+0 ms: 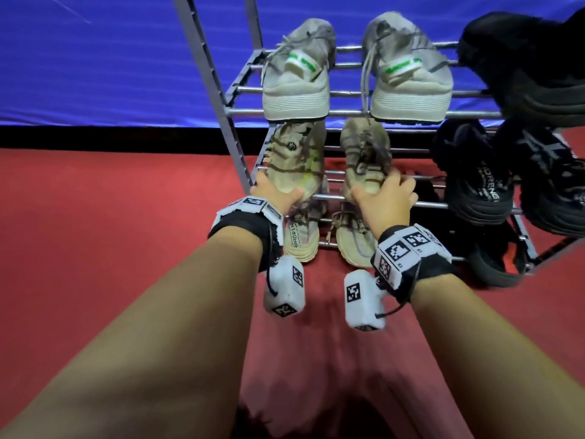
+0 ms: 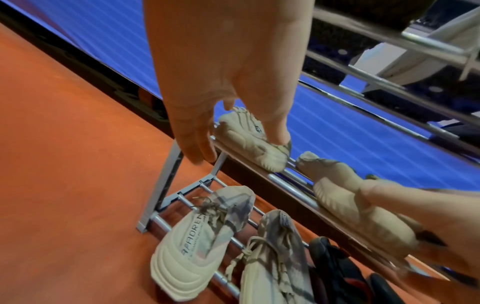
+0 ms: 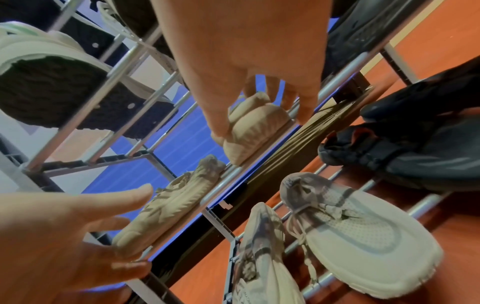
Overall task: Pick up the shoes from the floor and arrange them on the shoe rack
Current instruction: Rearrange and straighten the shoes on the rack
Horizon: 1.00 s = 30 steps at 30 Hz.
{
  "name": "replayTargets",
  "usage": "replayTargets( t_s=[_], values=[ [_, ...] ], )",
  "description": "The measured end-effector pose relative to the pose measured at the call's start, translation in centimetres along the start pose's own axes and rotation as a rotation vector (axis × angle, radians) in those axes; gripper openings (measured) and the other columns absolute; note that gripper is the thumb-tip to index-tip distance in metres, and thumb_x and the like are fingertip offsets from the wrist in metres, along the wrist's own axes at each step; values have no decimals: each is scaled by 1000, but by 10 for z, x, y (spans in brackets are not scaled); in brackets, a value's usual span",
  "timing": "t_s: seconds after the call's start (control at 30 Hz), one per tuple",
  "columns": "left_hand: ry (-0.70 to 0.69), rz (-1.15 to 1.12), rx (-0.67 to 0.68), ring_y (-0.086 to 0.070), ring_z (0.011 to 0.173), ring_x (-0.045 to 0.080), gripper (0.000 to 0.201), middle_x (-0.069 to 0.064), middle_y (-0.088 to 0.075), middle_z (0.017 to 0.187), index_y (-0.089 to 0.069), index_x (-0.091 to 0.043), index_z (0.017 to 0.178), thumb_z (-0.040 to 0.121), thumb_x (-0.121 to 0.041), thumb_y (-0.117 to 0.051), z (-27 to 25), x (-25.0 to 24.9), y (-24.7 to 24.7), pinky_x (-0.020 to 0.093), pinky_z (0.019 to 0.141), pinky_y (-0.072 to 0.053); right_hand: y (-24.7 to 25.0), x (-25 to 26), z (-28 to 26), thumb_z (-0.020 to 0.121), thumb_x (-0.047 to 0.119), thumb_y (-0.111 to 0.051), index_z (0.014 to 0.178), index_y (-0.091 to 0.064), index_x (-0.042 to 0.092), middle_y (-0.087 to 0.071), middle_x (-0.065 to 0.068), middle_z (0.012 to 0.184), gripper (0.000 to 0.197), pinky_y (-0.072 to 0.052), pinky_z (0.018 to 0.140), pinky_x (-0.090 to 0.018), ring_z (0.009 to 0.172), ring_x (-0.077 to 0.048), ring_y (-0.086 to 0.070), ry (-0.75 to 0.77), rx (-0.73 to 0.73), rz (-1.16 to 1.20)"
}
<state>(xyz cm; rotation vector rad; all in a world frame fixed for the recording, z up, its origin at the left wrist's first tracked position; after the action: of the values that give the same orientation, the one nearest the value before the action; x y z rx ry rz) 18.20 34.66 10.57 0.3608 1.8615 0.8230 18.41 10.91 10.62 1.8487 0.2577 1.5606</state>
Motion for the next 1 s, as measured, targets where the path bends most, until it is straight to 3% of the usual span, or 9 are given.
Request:
replayTargets(
  t_s=[0.17,0.23,0.4,0.47,0.57,0.7,0.83,0.93,1.0],
  values=[
    [78,-60,-6,-47,126,33,77,21,-42,140,-27,-2,141,83,-32,-68,10,5,-5,40,104,-40,1,-4,3,80,34,-68,144,-30,11,-28,-18,142,78,-34,102,-40,130,-36,-28,55,0,43],
    [83,-115,20,-46,128,29,79,16,-39,145,-17,-8,148,87,-26,-64,12,4,-8,39,108,-37,4,-5,3,80,32,-69,147,-25,13,-29,-16,142,82,-33,102,-39,129,-34,-28,90,6,64],
    [130,-350,110,-54,66,20,83,-3,-49,95,-2,-25,152,91,-9,-56,12,5,-15,37,69,-49,6,-13,1,81,20,-69,148,-21,17,-32,-14,141,82,-34,105,-39,127,-32,-38,177,74,158],
    [166,-485,158,-58,68,18,82,0,-54,117,-8,-32,151,89,-1,-54,10,9,-19,34,71,-53,7,-18,-3,81,21,-69,147,-21,18,-33,-13,138,81,-41,102,-40,121,-33,-46,163,96,209],
    [106,-701,124,-62,88,24,74,5,-42,142,-21,-29,148,89,11,-42,10,-2,-7,39,76,-58,14,-24,-8,84,24,-66,147,-21,14,-32,-15,140,78,-33,103,-32,128,-30,-38,136,73,198],
    [22,-883,272,-57,108,25,64,6,-50,131,-38,-23,140,90,15,-26,-1,-17,5,30,77,-57,23,-23,-13,89,24,-59,147,-23,11,-32,-17,141,69,-28,105,-28,129,-30,-34,146,59,197],
    [-5,-955,357,-63,99,20,63,4,-58,119,-40,-26,140,93,14,-26,-19,10,20,29,75,-59,24,-18,-23,91,25,-57,145,-25,11,-34,-15,140,65,-26,103,-21,130,-26,-34,165,97,220],
    [-12,-990,416,-71,84,17,56,2,-60,113,-47,-25,130,92,13,-31,-31,39,31,27,66,-59,17,-13,-27,90,26,-57,143,-30,10,-35,-16,138,62,-34,111,-38,125,-24,-41,138,128,316],
    [-5,-970,516,-72,82,15,55,1,-62,114,-53,-29,120,81,9,-54,-37,54,35,26,65,-59,9,-11,-30,91,30,-55,143,-29,12,-31,-15,140,61,-38,109,-41,118,-19,-45,72,175,395]
  ],
)
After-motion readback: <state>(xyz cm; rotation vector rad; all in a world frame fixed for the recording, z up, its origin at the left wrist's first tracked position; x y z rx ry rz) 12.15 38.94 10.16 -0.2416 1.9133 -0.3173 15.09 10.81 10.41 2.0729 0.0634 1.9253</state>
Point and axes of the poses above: each hand's wrist, its own z-axis towards the middle knuckle, its own y-axis out of the back of the hand, x = y × z, the point moved 10 cm from there along z, towards the middle knuckle
